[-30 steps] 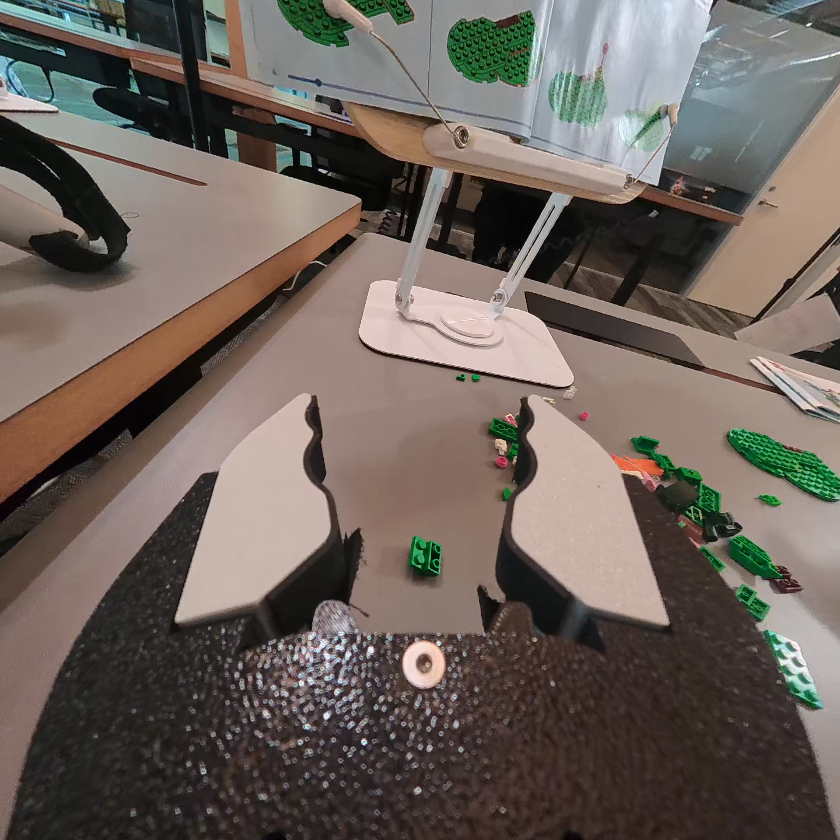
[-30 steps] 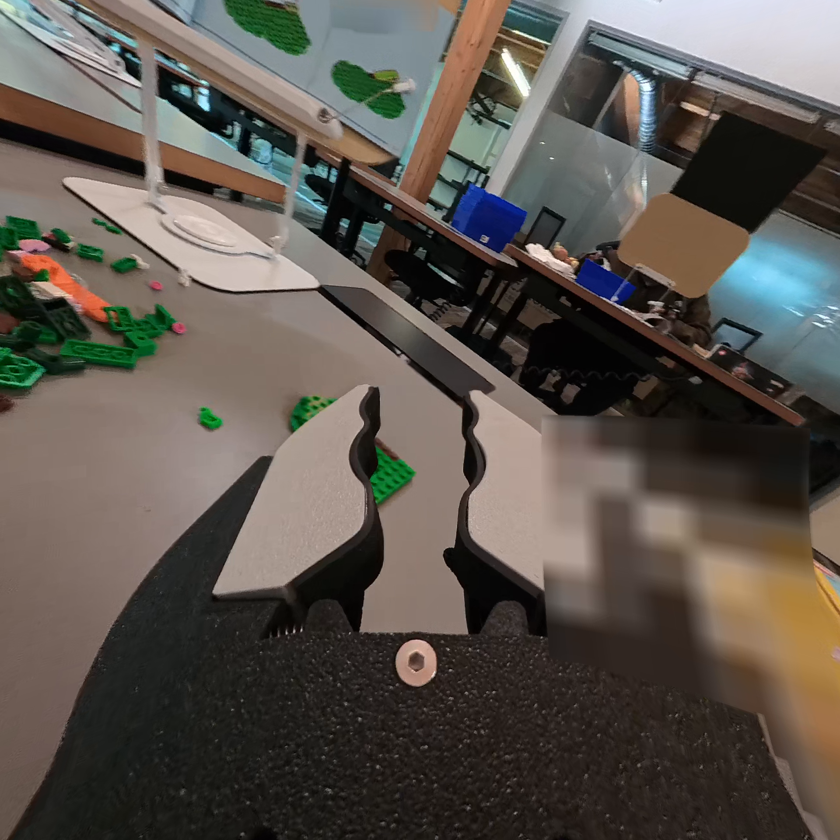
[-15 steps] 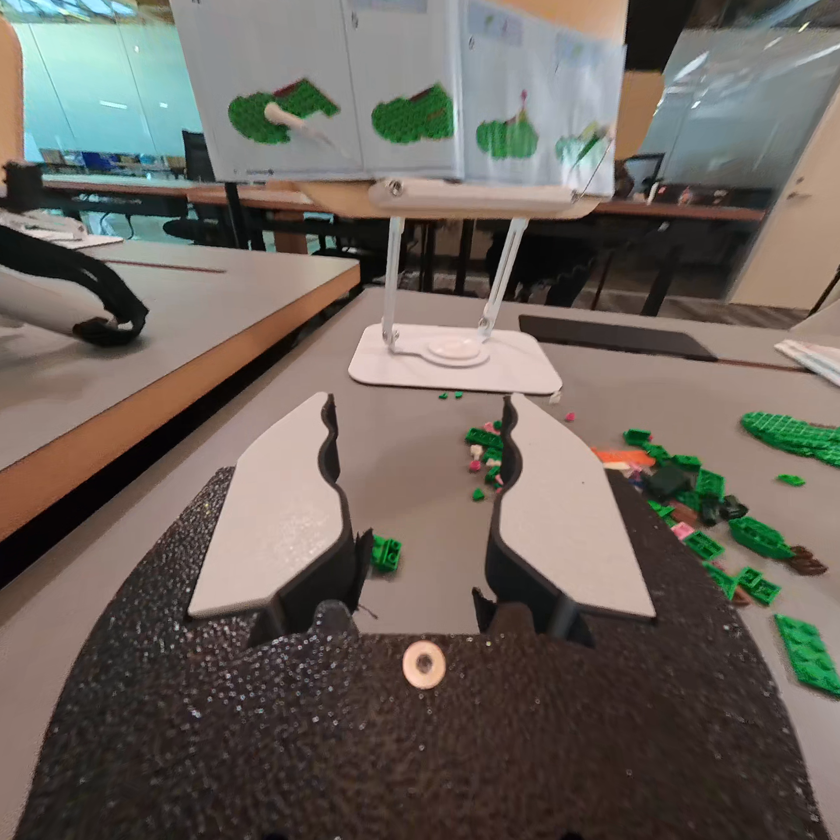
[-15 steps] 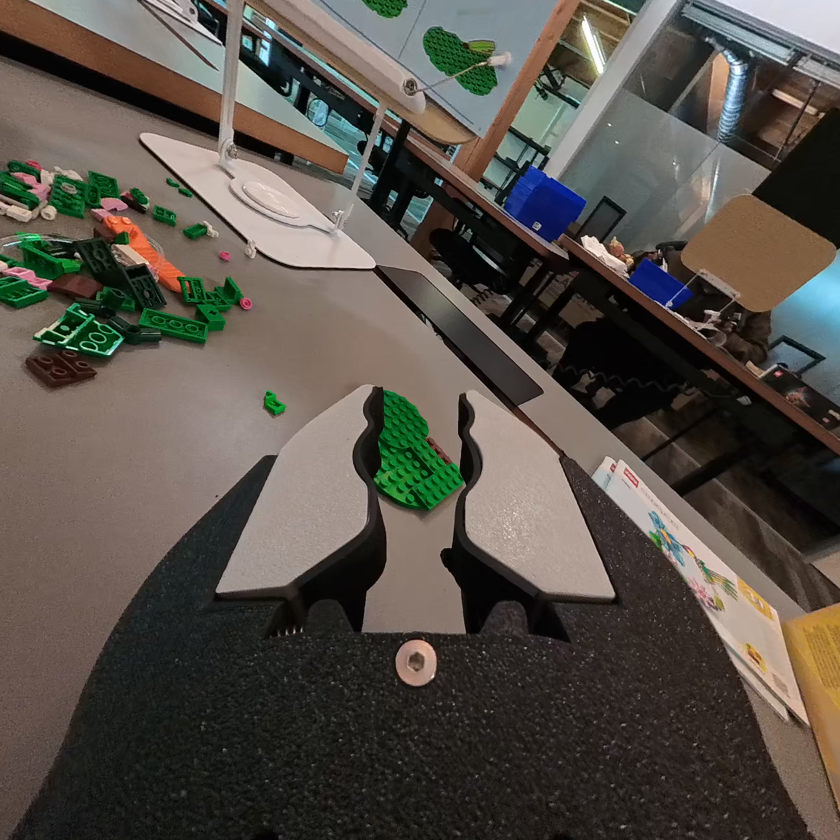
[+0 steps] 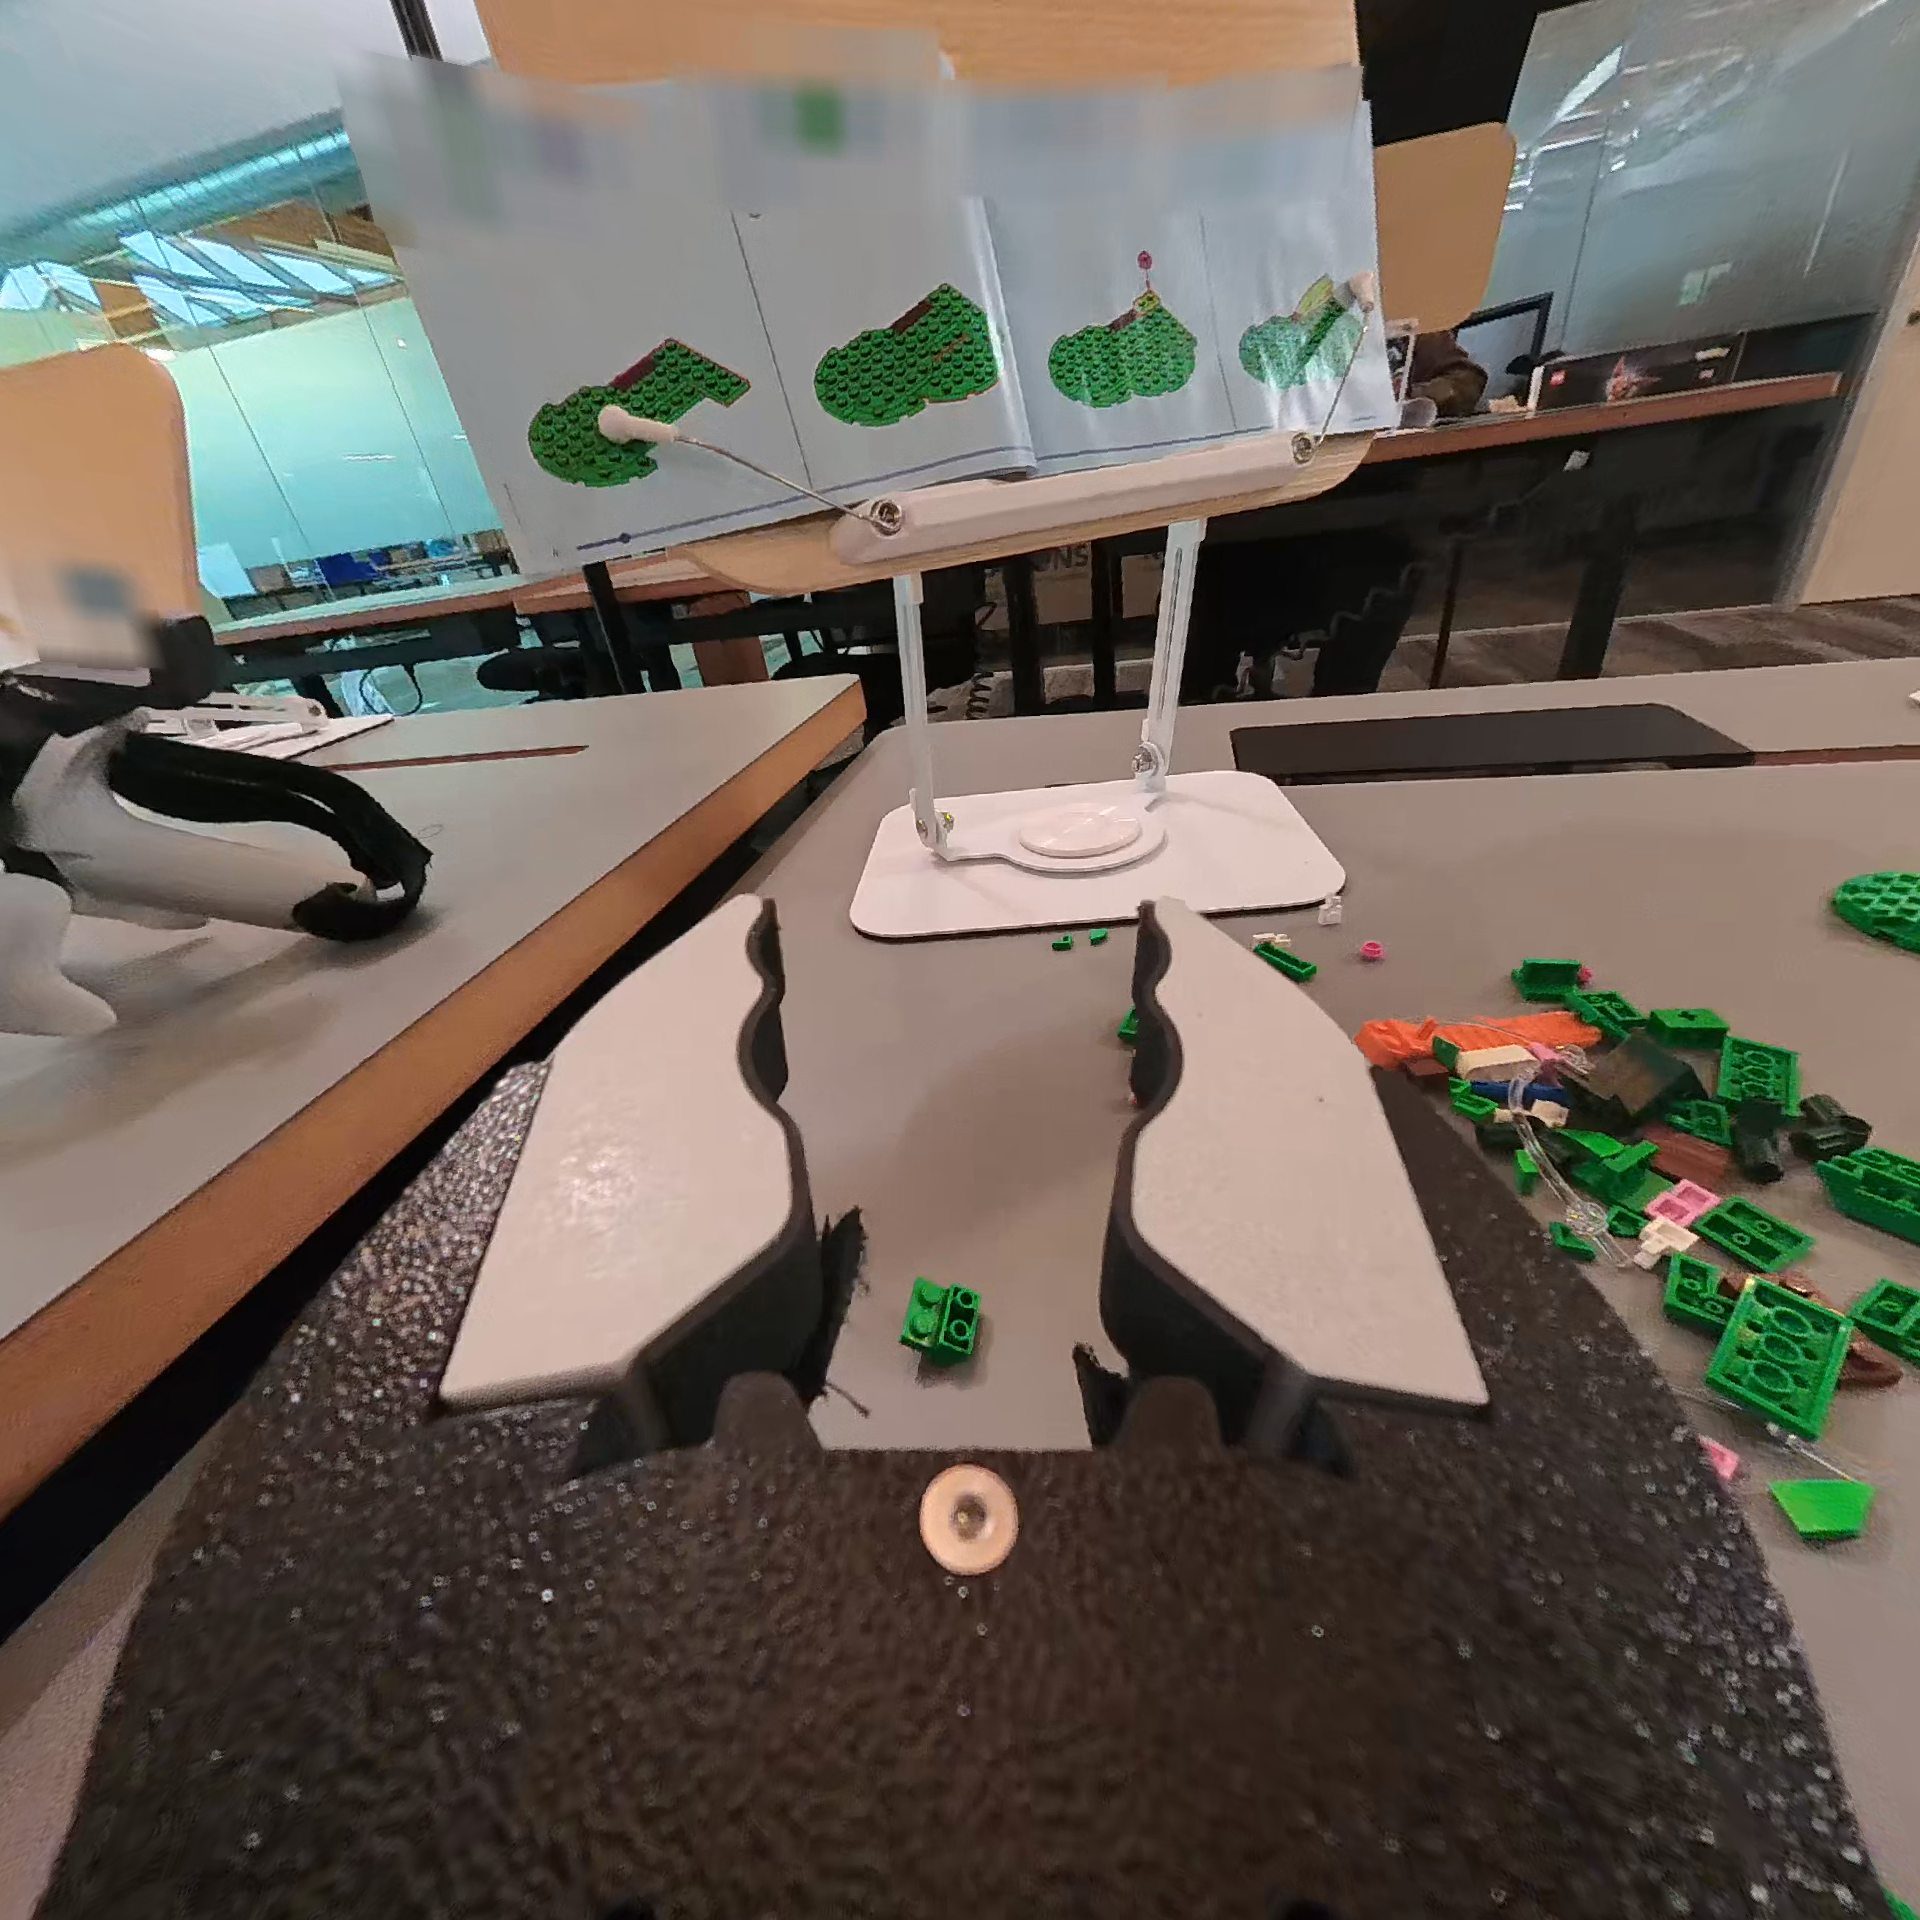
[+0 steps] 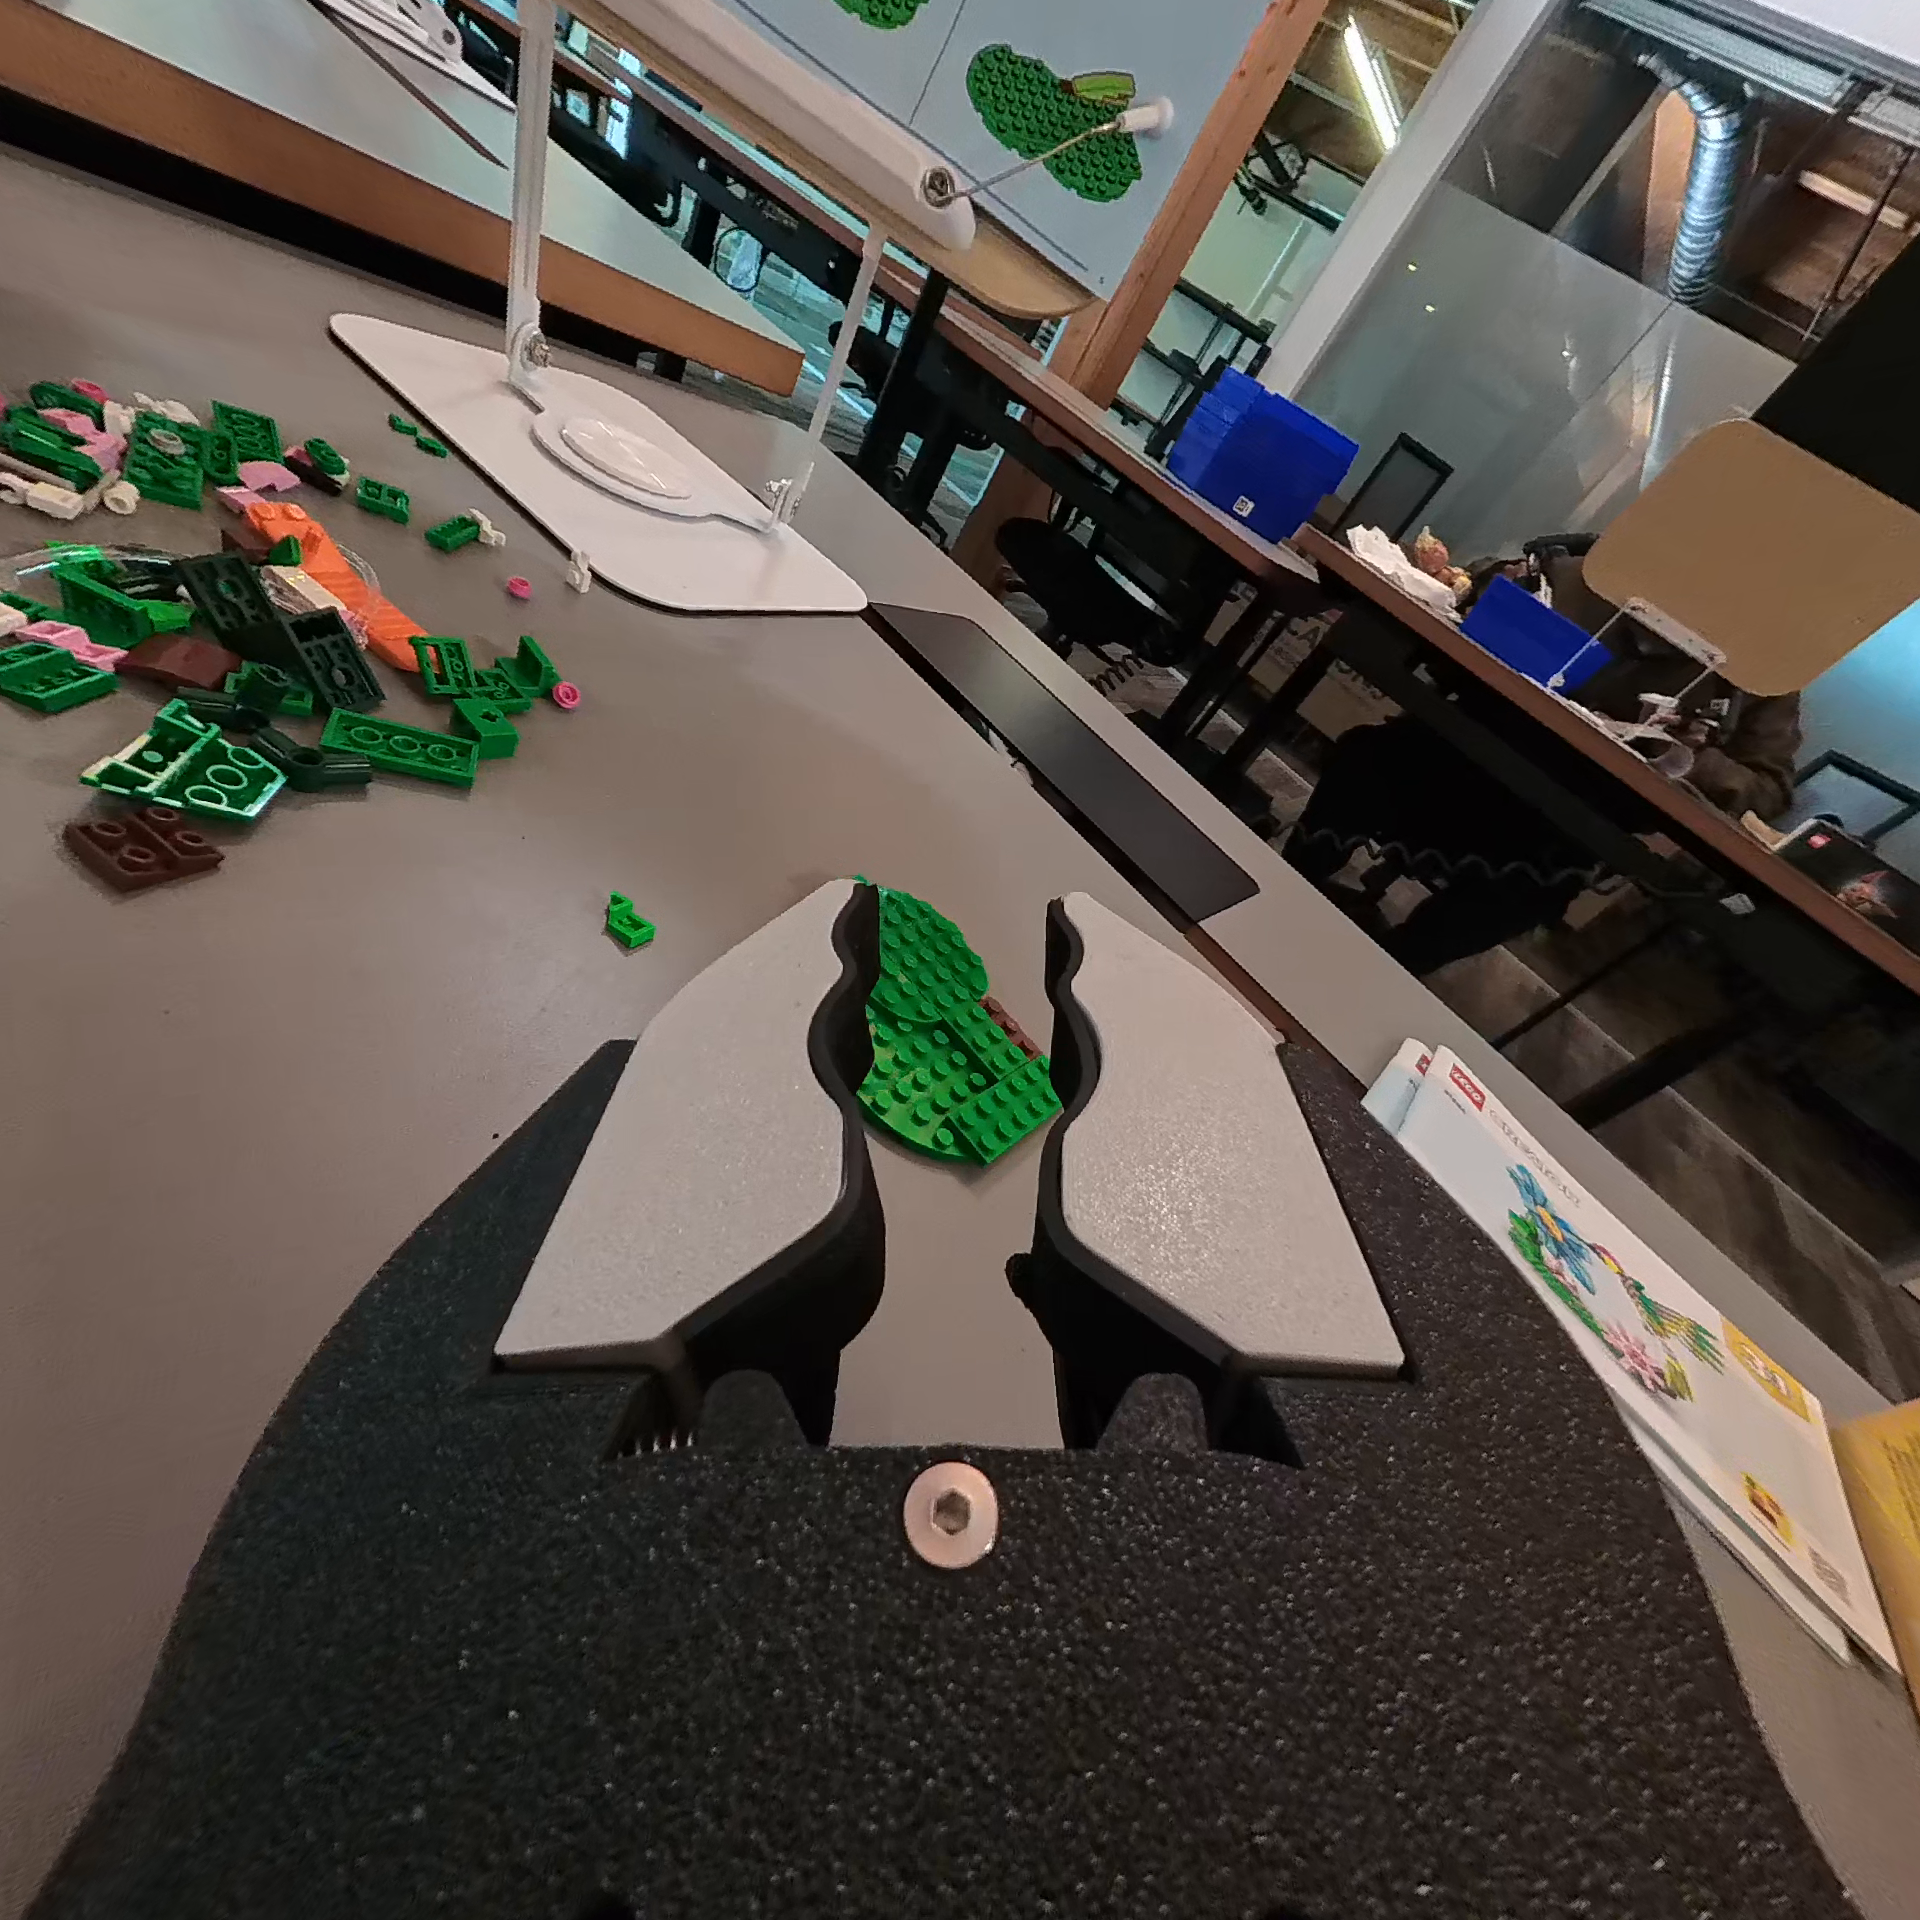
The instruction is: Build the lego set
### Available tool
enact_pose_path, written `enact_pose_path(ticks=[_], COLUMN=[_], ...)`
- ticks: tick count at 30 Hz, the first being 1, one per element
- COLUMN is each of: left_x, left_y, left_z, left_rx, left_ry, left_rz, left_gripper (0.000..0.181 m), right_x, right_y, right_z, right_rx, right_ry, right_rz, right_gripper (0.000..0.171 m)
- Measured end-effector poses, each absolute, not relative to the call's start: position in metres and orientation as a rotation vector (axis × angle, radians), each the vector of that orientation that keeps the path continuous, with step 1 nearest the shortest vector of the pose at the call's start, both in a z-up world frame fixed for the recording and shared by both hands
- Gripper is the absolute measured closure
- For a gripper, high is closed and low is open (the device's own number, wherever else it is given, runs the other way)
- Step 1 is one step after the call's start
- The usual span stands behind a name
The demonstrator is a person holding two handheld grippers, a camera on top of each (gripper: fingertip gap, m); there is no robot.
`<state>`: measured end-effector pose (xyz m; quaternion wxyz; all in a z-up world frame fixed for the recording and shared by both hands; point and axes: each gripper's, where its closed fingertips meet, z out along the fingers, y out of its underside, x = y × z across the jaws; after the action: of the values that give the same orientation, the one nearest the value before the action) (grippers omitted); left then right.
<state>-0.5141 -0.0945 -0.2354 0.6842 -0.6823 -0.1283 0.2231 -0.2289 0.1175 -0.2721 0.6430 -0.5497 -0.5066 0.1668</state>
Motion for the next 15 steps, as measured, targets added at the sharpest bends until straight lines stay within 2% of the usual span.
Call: enact_pose_path(ticks=[7,10,12,15], left_x=[-0.517,-0.518,-0.52,-0.523], left_y=[-0.095,-0.095,-0.096,-0.098], left_z=[-0.237,-0.236,-0.235,-0.234], left_rx=[-1.525,-1.526,-1.519,-1.508], left_ry=[-0.313,-0.312,-0.314,-0.325], left_rz=[0.469,0.483,0.495,0.485], left_gripper=[0.116,0.116,0.117,0.118], right_x=[-0.229,-0.242,-0.269,-0.315], right_y=[0.118,0.105,0.071,0.011], right_z=[-0.274,-0.278,-0.283,-0.293], right_rx=[-1.266,-1.176,-1.092,-1.12], right_ry=[-1.157,-1.322,-1.476,-1.689], right_rz=[0.396,0.218,0.237,0.503], right_gripper=[0.14,0.127,0.137,0.145])
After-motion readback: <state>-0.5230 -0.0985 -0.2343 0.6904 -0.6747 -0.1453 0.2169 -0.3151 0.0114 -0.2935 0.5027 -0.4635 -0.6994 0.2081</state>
